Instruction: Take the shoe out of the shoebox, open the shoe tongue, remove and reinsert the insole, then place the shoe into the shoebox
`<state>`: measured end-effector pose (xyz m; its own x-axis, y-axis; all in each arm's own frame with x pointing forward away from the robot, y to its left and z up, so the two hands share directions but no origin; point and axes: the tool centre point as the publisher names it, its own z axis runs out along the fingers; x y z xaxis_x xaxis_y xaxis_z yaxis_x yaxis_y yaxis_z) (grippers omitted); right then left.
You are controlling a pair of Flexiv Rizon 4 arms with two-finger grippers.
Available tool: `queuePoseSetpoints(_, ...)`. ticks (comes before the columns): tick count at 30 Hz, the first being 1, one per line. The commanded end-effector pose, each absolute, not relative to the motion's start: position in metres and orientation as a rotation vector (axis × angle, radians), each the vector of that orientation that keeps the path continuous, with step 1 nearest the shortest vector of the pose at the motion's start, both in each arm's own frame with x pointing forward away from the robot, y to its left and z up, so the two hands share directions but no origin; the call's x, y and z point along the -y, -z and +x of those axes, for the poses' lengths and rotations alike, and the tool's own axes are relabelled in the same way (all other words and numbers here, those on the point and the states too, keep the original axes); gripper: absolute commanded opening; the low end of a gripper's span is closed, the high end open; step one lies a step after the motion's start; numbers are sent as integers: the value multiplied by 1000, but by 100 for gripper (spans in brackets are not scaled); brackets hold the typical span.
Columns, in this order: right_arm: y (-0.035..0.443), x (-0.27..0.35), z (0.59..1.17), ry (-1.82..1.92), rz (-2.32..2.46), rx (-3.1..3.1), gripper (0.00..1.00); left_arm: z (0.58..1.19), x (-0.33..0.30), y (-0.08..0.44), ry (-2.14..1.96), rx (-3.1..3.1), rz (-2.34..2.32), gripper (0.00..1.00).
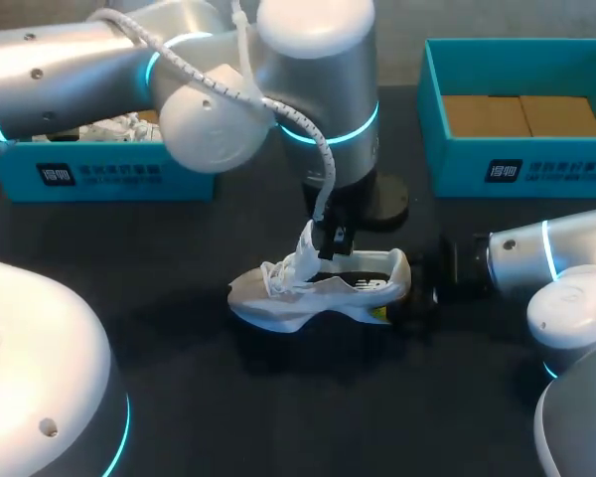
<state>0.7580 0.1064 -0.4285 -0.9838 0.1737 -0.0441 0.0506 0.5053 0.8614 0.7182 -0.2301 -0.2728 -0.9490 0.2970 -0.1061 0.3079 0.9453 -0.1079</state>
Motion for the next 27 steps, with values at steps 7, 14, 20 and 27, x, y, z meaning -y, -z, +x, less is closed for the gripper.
queuePoseSetpoints(7,430,-107,757,-1483,197,-2620,0,734,256,328,144,-3112,523,0)
queuePoseSetpoints(14,430,-107,757,-1483,197,-2620,0,737,249,348,128,-3165,482,0)
queuePoseSetpoints(20,430,-107,757,-1483,197,-2620,0,740,248,354,123,-3204,449,0)
queuePoseSetpoints(27,430,-107,757,-1483,197,-2620,0,739,248,355,133,-3215,413,0)
